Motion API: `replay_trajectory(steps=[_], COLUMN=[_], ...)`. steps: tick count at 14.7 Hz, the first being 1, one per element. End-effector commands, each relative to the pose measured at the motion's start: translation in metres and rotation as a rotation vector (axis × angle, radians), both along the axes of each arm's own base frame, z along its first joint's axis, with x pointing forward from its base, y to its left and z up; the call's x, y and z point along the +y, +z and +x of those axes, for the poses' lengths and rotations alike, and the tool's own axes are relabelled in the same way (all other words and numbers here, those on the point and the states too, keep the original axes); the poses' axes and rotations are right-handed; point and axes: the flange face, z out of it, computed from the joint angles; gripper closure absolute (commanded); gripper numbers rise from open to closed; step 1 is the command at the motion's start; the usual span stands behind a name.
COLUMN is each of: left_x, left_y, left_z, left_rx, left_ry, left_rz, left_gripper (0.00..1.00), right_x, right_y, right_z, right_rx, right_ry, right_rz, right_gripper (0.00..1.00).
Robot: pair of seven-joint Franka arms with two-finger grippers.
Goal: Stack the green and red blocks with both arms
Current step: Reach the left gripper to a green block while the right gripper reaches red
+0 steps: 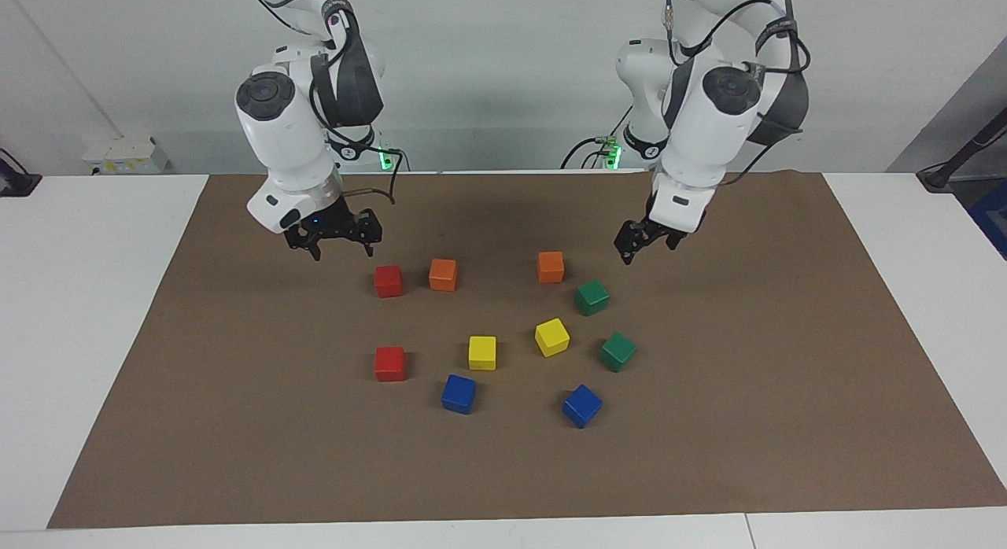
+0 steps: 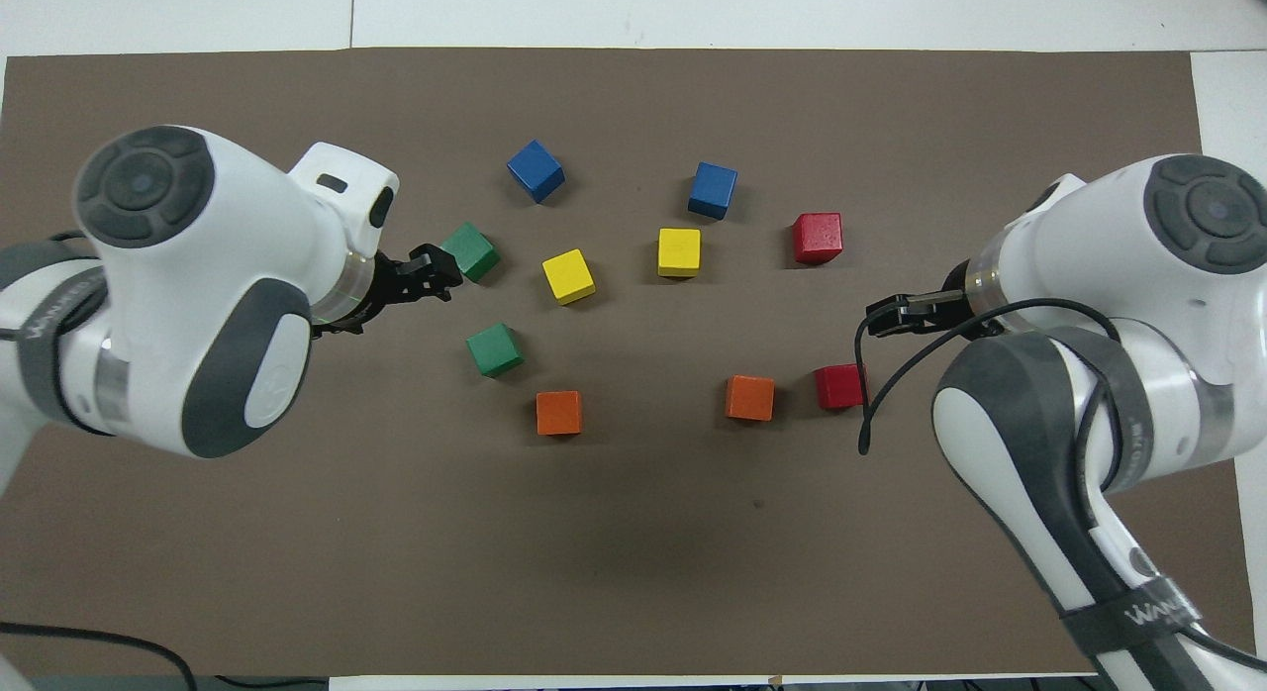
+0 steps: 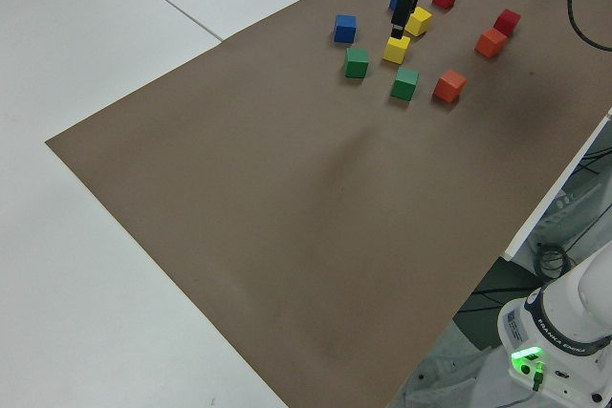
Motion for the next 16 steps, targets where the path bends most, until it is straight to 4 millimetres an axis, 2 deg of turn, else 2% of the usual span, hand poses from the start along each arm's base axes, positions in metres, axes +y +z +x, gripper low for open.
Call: replay_trajectory(steps=[1, 3, 7, 9, 11, 16], left_x=[-0.019, -0.023, -0.029, -0.048, -0.047, -0.043], left_y=[-0.042, -0.056, -0.088, -0.109, -0.122, -0.131], left_z=[0.006, 0.011, 0.015, 0.007, 0.001, -0.008], left_rx=[0.012, -0.002, 0.013, 0.021, 0.031, 0.054], left_ry=[0.021, 0.008, 0.026, 0.036, 0.043, 0.04], left_rz=[0.005, 0.017, 0.022, 0.026, 0.031, 0.043], left_gripper=[0.0, 0.0, 0.0, 0.0, 0.0, 0.0], right_x=[0.015, 0.026, 0.032, 0.031, 0.029, 0.026], right_y=[-0.02, -0.036, -0.062, -0.075, -0.086, -0.107], right_z=[0.002, -0.005, -0.018, -0.027, -0.031, -0.047], right_rx=[0.0, 0.027, 0.042, 0.062, 0.053, 0.051], right_ry=[-0.013, 0.007, 0.02, 0.015, 0.009, 0.01], right_rz=[0.01, 0.004, -0.002, -0.008, -0.007, -0.008], right_gripper=[0.0, 0.0, 0.0, 0.0, 0.0, 0.0])
